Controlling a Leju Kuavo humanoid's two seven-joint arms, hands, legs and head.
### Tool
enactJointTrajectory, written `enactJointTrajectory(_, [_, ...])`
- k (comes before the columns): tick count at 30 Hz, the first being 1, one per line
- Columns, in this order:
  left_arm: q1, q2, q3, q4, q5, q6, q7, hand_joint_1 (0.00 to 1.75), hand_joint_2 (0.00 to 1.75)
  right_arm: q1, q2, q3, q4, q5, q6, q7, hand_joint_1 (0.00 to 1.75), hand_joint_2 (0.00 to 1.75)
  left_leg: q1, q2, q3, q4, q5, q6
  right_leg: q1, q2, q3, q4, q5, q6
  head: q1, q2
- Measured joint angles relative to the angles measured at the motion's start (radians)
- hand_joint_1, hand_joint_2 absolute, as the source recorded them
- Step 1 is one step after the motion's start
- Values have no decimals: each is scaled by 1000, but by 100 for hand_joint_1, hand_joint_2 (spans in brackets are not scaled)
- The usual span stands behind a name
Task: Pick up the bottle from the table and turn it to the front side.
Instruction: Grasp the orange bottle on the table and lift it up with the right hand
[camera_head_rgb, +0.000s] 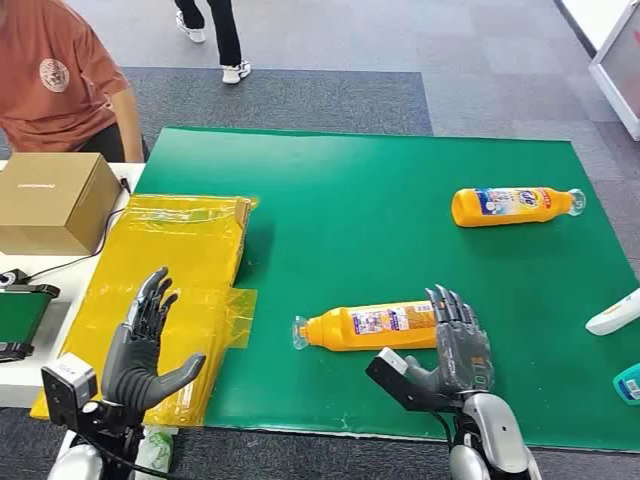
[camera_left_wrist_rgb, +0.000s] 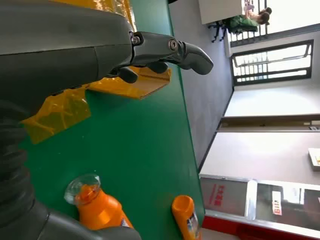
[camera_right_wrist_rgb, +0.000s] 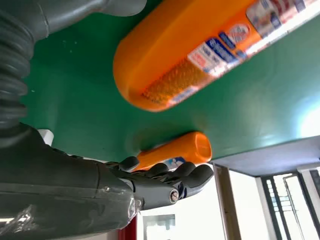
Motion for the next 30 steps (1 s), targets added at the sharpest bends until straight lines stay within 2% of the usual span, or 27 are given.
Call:
enactJointTrajectory(11, [-40, 0, 0, -7, -2, -8, 5, 0, 175, -36, 0, 31, 108, 12, -1, -2, 0, 175, 0, 0, 0, 0, 0, 0, 0, 0, 0, 0, 0, 0, 0, 0])
enactJointTrajectory(15, [-53, 1, -4, -7, 0, -24, 6, 0, 175, -58, 0, 43, 153, -13, 6, -35, 0, 175, 0, 0, 0, 0, 0, 0, 0, 0, 0, 0, 0, 0, 0, 0])
enactJointTrajectory(21, [-88, 2, -29, -6, 35, -54, 13, 0, 175, -164, 13, 82, 317, -34, -27, -71, 0, 175, 0, 0, 1, 0, 1, 0, 0, 0, 0, 0, 1, 0, 0, 0])
enactJointTrajectory(30, [-93, 2, -75, 1, 72, -90, 17, 0, 175, -339, 47, 126, 543, -5, -31, -48, 0, 175, 0, 0, 1, 0, 2, 1, 0, 0, 1, 0, 2, 0, 0, 0])
